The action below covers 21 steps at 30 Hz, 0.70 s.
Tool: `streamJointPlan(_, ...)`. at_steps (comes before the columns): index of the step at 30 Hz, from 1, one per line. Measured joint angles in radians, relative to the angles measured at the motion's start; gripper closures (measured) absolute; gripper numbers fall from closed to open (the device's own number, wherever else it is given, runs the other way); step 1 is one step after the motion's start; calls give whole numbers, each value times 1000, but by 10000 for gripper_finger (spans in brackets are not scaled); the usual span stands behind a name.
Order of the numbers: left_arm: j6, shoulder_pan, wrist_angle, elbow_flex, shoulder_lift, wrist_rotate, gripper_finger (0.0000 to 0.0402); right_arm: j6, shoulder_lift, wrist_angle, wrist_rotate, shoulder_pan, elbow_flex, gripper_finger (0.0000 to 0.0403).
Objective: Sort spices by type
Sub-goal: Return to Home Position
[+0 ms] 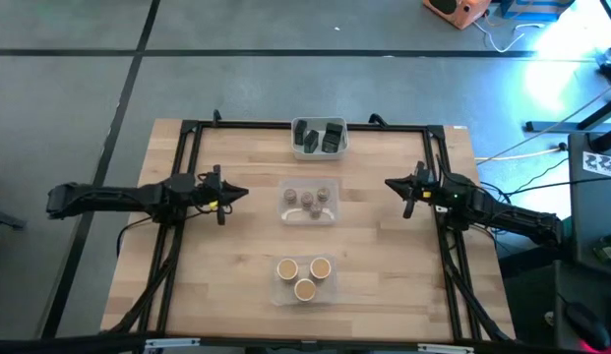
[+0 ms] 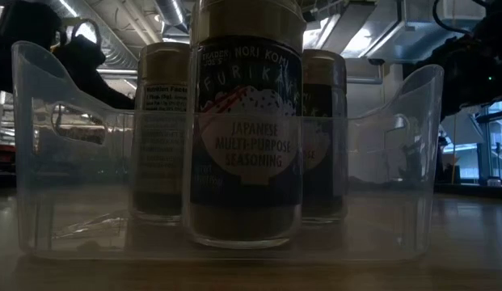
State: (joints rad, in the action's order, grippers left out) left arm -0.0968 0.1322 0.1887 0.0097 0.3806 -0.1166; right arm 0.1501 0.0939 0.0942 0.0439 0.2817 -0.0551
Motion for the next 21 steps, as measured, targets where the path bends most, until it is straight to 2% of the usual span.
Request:
streamJointPlan(7, 10, 0, -159, 0, -244, -1, 398, -17, 0, 4, -1, 0, 1, 390)
streamJointPlan(11, 41, 1, -163, 1, -345, 4, 398, -27, 0, 5, -1, 0, 1, 389)
streamJointPlan(14, 64, 1, -161, 1, -382, 2, 400, -28, 0, 6, -2, 0, 2, 389)
streamJointPlan(21, 59, 1, -162, 1, -377, 1, 399, -54, 0, 8, -1, 0, 3, 389)
